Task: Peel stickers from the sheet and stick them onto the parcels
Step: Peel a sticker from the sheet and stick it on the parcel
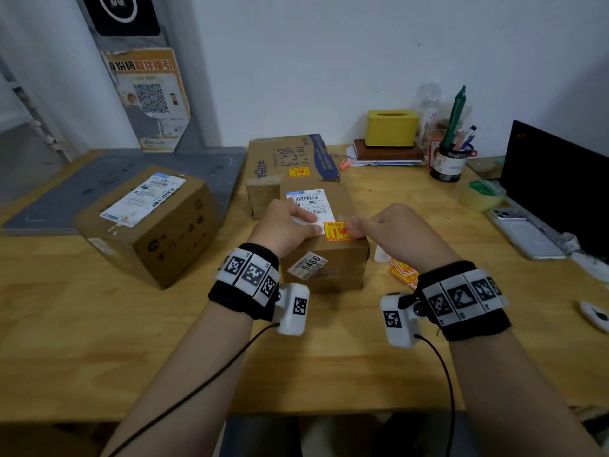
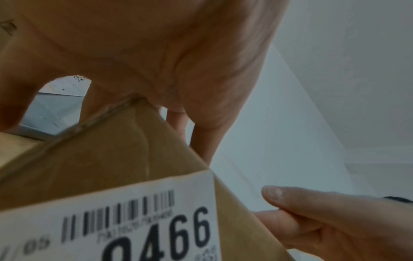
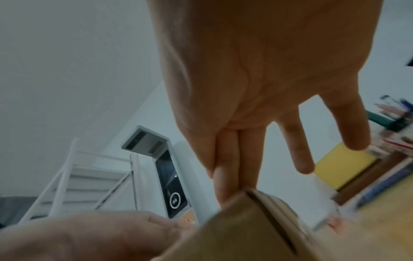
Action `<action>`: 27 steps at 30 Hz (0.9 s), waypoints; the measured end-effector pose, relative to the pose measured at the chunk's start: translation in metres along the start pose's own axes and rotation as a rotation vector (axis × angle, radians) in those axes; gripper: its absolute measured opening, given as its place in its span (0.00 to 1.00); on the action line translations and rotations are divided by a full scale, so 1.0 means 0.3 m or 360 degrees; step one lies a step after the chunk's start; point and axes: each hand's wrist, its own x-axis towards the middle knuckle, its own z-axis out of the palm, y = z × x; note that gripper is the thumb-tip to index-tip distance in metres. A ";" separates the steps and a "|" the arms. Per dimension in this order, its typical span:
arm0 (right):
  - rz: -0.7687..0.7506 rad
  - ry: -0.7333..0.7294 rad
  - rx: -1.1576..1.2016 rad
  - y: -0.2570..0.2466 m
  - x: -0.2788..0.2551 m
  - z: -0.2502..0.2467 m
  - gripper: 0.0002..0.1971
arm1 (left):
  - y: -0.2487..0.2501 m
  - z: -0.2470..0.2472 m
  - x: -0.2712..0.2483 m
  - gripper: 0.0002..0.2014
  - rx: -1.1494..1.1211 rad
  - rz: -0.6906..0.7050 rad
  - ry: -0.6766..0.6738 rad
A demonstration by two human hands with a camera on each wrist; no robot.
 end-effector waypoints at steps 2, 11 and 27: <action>0.0020 -0.0023 -0.0054 -0.014 -0.012 -0.015 0.23 | 0.005 -0.001 -0.004 0.12 0.0021 -0.0006 0.0004; 0.0016 -0.0050 -0.0106 -0.050 -0.055 -0.031 0.27 | 0.036 -0.004 -0.037 0.14 0.0159 -0.0018 0.0006; 0.0299 -0.0104 0.0749 -0.035 -0.142 0.017 0.09 | 0.005 -0.050 -0.137 0.15 -0.0499 -0.0298 0.0020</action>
